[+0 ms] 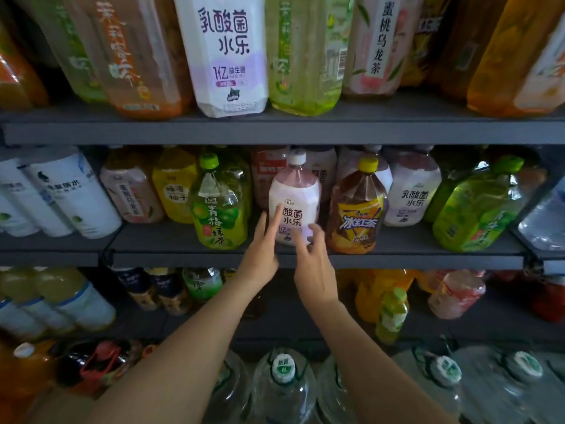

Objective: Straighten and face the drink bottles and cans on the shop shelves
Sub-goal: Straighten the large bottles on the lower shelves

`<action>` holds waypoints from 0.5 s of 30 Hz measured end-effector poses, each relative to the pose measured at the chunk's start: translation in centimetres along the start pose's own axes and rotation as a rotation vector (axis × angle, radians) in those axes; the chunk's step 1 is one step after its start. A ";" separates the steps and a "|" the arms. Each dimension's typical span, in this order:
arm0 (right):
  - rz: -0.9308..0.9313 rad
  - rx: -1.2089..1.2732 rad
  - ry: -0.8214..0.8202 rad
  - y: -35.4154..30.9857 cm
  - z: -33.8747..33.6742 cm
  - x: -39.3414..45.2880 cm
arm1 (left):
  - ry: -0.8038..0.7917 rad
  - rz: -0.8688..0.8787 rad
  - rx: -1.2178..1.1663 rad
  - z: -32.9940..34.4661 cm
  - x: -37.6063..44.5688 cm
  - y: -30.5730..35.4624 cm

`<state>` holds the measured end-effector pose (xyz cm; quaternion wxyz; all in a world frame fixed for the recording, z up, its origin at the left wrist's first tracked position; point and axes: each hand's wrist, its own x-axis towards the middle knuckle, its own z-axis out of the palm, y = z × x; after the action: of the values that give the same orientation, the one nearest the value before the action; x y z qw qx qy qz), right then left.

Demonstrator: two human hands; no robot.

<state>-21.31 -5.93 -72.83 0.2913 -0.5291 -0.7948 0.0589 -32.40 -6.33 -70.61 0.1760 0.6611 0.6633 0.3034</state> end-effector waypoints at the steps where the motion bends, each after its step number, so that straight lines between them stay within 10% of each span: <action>1: -0.093 -0.096 -0.009 0.8 0.7 -0.1 | -0.041 0.000 0.050 0.0 0.0 -0.5; 15: 0.056 -0.385 -0.319 1.9 1.5 5.4 | -0.356 -0.013 0.503 1.0 6.8 1.5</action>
<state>-22.02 -0.10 -72.64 0.0544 -0.5806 -0.8124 -0.0031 -31.02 0.44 -69.28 0.1221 0.7224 0.6805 0.0078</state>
